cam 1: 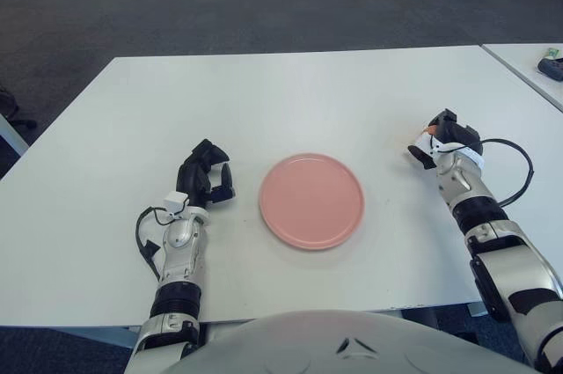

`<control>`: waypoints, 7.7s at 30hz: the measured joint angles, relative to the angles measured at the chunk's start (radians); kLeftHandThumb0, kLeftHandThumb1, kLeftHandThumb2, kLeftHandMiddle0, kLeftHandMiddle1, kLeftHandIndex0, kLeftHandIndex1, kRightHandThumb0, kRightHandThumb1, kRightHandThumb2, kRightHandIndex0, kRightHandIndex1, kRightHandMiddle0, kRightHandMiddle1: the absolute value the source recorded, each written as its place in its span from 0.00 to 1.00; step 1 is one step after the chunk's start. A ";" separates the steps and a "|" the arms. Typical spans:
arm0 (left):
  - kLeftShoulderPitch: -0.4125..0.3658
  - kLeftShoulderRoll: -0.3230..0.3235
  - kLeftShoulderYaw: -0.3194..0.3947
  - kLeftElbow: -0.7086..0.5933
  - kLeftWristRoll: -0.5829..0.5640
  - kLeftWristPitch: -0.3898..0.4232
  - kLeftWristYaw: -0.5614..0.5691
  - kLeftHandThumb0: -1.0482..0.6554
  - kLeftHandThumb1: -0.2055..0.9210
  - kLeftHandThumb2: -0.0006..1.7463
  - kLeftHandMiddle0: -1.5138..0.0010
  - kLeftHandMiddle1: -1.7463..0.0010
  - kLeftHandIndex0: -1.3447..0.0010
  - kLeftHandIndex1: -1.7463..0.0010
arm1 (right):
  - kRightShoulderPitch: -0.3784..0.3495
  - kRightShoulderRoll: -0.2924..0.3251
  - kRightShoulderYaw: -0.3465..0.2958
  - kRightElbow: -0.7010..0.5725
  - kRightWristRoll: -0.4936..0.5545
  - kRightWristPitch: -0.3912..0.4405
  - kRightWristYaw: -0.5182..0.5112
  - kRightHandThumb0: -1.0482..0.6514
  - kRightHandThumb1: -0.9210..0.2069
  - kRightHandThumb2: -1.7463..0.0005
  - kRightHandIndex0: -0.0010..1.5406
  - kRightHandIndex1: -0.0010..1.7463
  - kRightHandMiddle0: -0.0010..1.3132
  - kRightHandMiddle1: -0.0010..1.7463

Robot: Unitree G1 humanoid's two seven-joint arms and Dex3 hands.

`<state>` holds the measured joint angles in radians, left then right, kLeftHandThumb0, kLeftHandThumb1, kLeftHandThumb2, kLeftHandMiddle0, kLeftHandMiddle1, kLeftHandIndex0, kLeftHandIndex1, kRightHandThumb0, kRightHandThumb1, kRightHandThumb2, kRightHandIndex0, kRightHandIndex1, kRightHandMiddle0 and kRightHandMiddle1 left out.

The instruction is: Put the apple into the plate.

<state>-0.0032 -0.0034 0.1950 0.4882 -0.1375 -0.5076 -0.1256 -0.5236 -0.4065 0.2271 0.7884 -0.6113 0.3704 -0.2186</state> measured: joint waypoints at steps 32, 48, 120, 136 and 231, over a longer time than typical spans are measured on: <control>0.011 0.001 0.003 -0.014 -0.015 0.005 -0.004 0.31 0.39 0.82 0.18 0.00 0.49 0.00 | 0.078 0.077 -0.156 -0.073 0.152 -0.094 -0.280 0.61 0.89 0.01 0.62 0.92 0.52 1.00; 0.015 0.001 0.003 -0.020 -0.014 0.005 -0.004 0.30 0.36 0.84 0.18 0.00 0.47 0.00 | 0.170 0.259 -0.477 -0.207 0.722 -0.402 -0.003 0.62 0.89 0.00 0.61 0.96 0.52 1.00; 0.012 -0.001 0.003 -0.020 -0.030 0.011 -0.012 0.31 0.38 0.83 0.17 0.00 0.48 0.00 | 0.369 0.081 0.075 -0.807 0.147 -0.772 0.576 0.61 0.82 0.06 0.55 0.99 0.52 0.94; 0.011 0.000 0.007 -0.018 -0.044 0.014 -0.024 0.31 0.39 0.82 0.18 0.00 0.49 0.00 | 0.368 -0.013 0.141 -0.875 -0.049 -0.690 0.614 0.15 0.46 0.44 0.00 0.04 0.00 0.25; 0.013 -0.001 0.002 -0.018 -0.009 0.008 -0.001 0.31 0.39 0.82 0.18 0.00 0.49 0.00 | 0.514 0.410 -0.238 -0.525 0.353 -0.690 -0.089 0.37 0.36 0.38 0.48 0.94 0.35 1.00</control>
<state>0.0093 -0.0045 0.1967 0.4698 -0.1466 -0.4992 -0.1262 -0.0092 0.0036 -0.0105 0.2629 -0.2586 -0.3199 -0.3077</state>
